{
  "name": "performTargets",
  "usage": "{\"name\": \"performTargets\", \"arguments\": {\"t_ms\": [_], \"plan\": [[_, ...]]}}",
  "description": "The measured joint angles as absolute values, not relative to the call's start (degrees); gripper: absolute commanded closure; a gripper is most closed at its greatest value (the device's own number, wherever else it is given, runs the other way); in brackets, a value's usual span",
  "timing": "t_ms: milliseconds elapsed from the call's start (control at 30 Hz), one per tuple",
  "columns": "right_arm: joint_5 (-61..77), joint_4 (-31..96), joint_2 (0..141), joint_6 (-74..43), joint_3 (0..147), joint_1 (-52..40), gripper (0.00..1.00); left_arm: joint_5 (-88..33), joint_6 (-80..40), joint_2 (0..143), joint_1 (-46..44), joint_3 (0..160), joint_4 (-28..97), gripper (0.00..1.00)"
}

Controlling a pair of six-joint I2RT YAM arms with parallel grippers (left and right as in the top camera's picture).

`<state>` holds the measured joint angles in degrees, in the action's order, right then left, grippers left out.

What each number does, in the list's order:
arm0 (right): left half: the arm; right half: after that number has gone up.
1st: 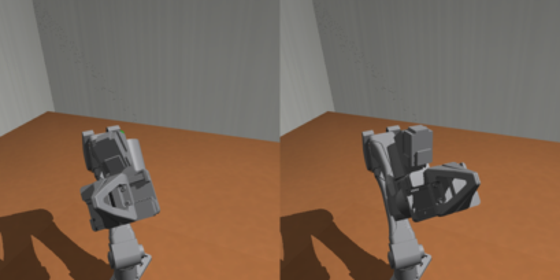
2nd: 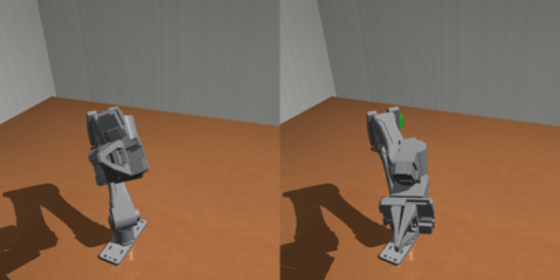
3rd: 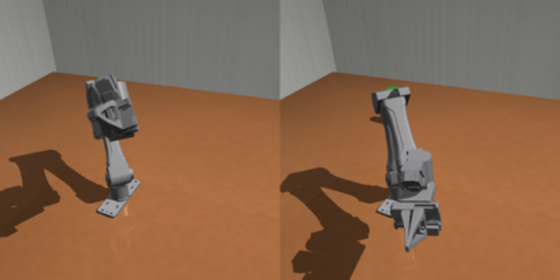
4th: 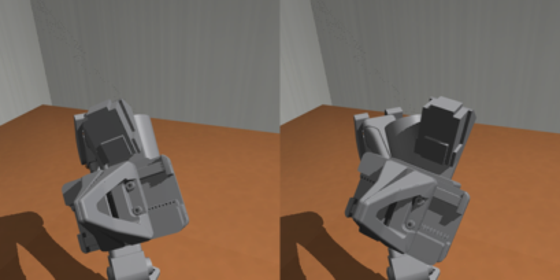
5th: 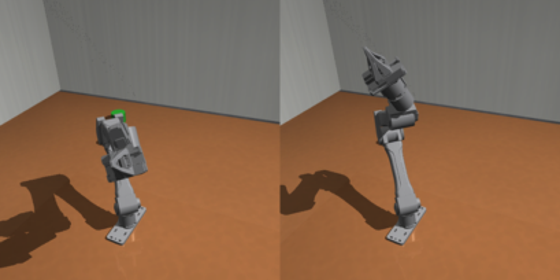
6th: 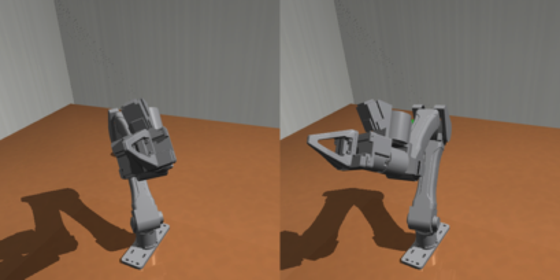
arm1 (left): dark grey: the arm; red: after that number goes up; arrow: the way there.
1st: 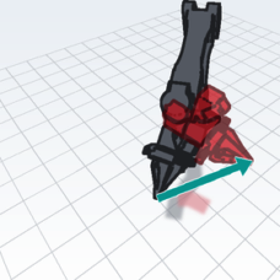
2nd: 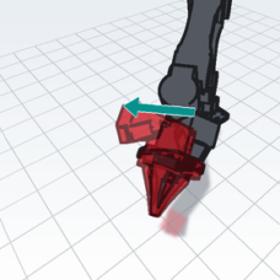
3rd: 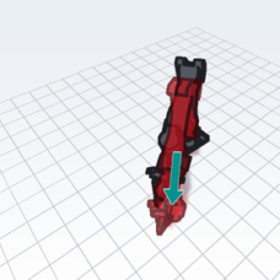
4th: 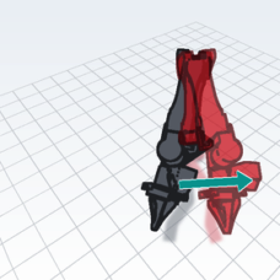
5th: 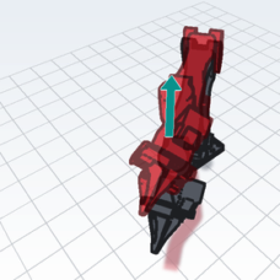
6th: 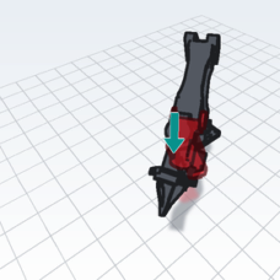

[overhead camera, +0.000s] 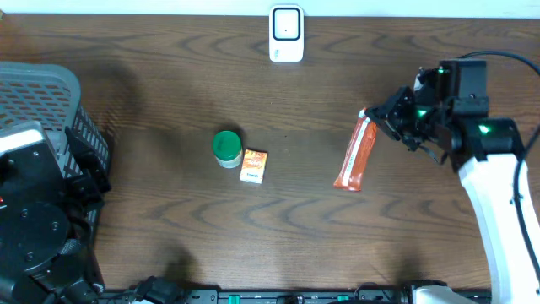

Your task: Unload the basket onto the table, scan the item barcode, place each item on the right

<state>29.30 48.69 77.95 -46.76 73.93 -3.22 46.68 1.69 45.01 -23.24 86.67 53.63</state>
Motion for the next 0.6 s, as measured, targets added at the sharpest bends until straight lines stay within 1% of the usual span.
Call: {"name": "performTargets", "arguments": {"t_ms": [233,400,500,600], "plan": [[40.6,52.2,75.3,-40.6,73.9,-3.2,0.99,46.7,1.7,45.0,-23.2,86.7,53.6,0.16],[43.5,52.0,75.3,-38.7,73.9,-3.2,0.99,46.7,1.7,45.0,-23.2,86.7,53.6,0.16],[39.6,43.9,75.3,-34.1,73.8,-4.2,0.99,46.7,1.7,45.0,-23.2,86.7,53.6,0.16],[31.5,35.3,75.6,-27.7,73.7,-7.4,0.99,46.7,1.7,45.0,-23.2,86.7,53.6,0.16]]}}
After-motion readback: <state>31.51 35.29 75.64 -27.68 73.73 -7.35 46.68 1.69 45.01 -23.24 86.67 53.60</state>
